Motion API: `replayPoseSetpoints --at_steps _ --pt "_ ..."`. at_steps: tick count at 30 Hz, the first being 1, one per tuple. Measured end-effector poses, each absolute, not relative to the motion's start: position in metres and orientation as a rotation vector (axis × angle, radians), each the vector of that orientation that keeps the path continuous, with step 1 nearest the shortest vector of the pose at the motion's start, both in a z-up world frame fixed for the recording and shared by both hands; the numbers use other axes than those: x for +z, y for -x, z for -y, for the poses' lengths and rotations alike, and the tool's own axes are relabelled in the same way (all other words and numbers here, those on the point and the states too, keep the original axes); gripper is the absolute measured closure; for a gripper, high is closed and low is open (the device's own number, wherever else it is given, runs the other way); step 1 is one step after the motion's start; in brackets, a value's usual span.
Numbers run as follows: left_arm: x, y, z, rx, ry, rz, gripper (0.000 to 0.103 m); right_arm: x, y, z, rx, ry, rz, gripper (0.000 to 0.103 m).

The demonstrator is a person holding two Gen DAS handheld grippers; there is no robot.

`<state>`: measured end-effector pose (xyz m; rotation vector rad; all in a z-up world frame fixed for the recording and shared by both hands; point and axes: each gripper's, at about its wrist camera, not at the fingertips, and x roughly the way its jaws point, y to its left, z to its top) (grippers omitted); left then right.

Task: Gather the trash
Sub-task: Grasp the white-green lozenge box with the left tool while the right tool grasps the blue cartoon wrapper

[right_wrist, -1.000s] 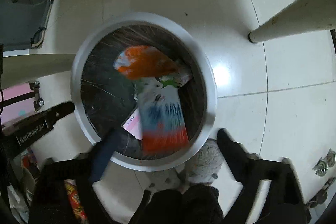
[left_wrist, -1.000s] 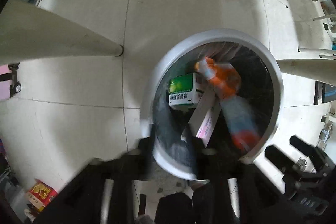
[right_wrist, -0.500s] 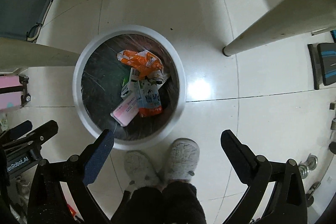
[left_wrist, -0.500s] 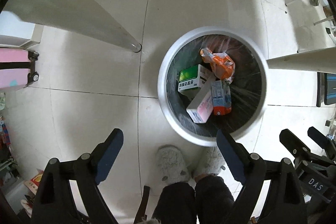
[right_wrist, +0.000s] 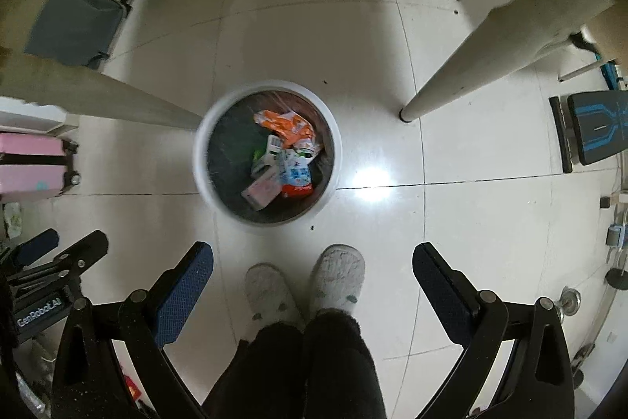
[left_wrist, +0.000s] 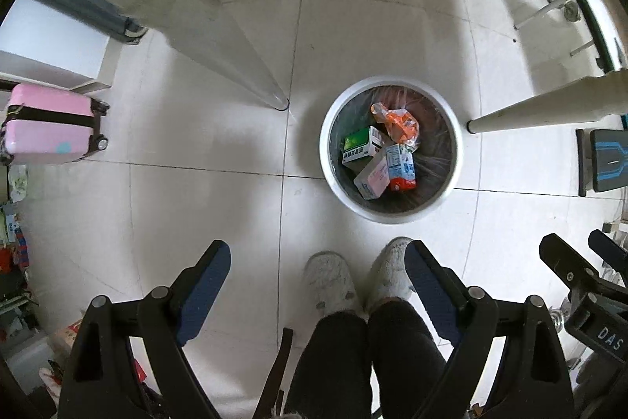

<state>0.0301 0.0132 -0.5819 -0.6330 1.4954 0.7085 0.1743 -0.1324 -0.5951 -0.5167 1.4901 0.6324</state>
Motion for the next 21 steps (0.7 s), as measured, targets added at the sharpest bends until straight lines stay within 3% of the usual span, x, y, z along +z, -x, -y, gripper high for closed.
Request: replayPoseSetpoints --at_steps 13,21 --pt "-0.402 -0.019 0.005 0.746 0.565 -1.375 0.012 -0.404 -0.152 0.157 0.654 0.381 -1.479 0.001" --pt "-0.337 -0.072 -0.049 0.835 0.577 -1.259 0.012 -0.299 -0.235 0.134 0.657 0.27 -1.404 0.0"
